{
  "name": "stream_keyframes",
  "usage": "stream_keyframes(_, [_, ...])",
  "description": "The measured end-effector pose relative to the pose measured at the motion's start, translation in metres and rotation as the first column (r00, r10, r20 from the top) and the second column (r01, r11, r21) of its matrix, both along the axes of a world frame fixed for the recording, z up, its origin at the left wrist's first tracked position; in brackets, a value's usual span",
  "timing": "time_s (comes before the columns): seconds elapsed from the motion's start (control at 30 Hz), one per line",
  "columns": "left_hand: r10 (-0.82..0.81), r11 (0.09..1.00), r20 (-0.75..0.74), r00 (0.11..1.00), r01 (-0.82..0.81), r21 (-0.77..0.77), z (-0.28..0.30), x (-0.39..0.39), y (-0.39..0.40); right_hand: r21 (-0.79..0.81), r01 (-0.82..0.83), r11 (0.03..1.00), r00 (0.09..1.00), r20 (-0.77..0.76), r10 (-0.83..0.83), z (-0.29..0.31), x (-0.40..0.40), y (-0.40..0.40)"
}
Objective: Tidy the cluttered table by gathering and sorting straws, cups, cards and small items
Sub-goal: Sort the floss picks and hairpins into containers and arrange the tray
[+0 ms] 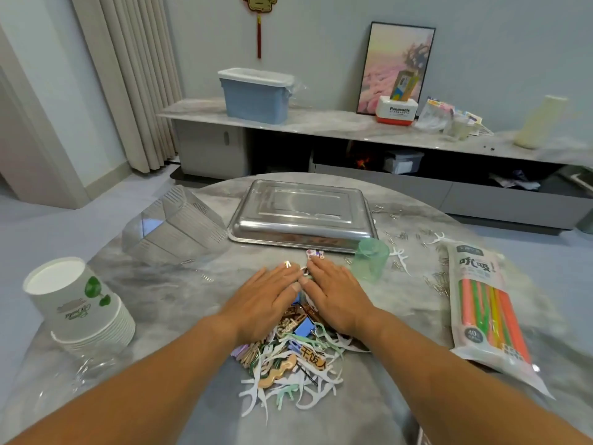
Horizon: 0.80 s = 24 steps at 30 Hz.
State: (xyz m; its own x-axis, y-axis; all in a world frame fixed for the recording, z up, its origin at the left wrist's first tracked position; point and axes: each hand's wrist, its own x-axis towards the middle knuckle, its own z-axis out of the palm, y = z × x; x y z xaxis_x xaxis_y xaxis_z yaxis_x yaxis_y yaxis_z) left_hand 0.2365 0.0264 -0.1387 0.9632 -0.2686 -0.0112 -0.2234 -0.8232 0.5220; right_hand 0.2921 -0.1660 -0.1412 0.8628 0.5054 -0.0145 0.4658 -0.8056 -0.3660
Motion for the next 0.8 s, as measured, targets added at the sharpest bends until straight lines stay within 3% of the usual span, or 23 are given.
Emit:
stream_keyframes(0.17, [0.138,0.921,-0.055,0.989,-0.149,-0.361,0.005,-0.025,-0.009,0.188,-0.067,0.98,0.998,0.001,0.068,0.02,-0.043,-0.018])
stream_keyframes(0.27, [0.195,0.837,-0.093,0.976,-0.215,-0.503,0.009,-0.026,-0.01,0.225,0.029,0.974,0.938,0.331,-0.104,0.034,-0.048,-0.032])
stream_keyframes(0.37, [0.217,0.855,-0.075,0.973,-0.227,-0.466,0.009,-0.016,-0.013,0.25,0.211,0.945,0.781,0.538,-0.317,0.048,-0.037,-0.05])
stream_keyframes(0.43, [0.196,0.899,-0.083,0.977,-0.213,-0.382,0.013,-0.008,-0.016,0.127,0.359,0.925,0.784,0.496,-0.372,0.055,-0.026,-0.061])
stream_keyframes(0.5, [0.136,0.941,-0.115,0.984,-0.165,-0.296,0.016,-0.002,-0.02,-0.046,0.466,0.884,0.837,0.346,-0.423,0.058,-0.018,-0.07])
stream_keyframes(0.63, [0.046,0.991,-0.144,0.988,-0.063,-0.114,0.02,0.009,-0.033,-0.214,0.443,0.871,0.896,0.129,-0.424,0.067,-0.015,-0.09])
stream_keyframes(0.7, [0.032,0.999,-0.166,0.986,-0.037,-0.03,0.022,0.014,-0.042,-0.225,0.438,0.87,0.899,0.093,-0.428,0.071,-0.019,-0.104])
stream_keyframes(0.8, [0.051,0.998,-0.205,0.978,-0.043,0.045,0.024,0.024,-0.05,-0.106,0.462,0.881,0.884,-0.031,-0.467,0.077,-0.029,-0.112])
